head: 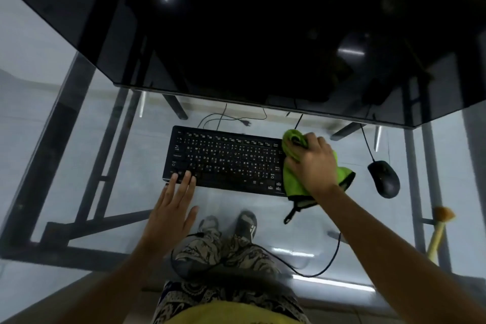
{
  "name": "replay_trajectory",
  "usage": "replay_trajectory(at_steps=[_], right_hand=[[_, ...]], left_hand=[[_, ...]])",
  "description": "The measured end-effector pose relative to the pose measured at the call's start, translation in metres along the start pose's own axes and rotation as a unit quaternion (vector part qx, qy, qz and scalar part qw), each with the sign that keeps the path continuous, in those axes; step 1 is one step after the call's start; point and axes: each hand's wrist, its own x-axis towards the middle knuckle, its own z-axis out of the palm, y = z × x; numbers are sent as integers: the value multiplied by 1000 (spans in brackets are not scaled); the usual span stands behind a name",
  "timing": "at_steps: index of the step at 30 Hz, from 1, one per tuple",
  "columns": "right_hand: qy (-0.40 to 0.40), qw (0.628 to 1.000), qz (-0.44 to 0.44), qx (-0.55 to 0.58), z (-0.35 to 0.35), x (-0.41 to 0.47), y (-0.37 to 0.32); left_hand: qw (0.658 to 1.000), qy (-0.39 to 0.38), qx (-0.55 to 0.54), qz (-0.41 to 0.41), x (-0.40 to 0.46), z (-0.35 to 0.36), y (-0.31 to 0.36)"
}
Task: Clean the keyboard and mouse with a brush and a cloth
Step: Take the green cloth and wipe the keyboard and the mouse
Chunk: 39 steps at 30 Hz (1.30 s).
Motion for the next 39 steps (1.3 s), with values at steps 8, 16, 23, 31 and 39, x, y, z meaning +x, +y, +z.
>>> replay_trajectory(at_steps=[8,16,23,31,39], right_hand=[[-9,995,-93,22,6,-28,-22],[-35,993,-108,23,6,-27,-57],[-125,979,94,127,-22,-28,-72],[-87,826,309,463,-107,-45,-88],[59,680,430,591,-167,-88,-45]], left_hand=[[1000,-3,8,1,0,1,0],[1000,-4,14,14,1,2,-2],[1000,-19,-8,5,5,-20,13],[865,-120,-486,37,42,-105,124],[851,-75,-481,194,59,-134,195]])
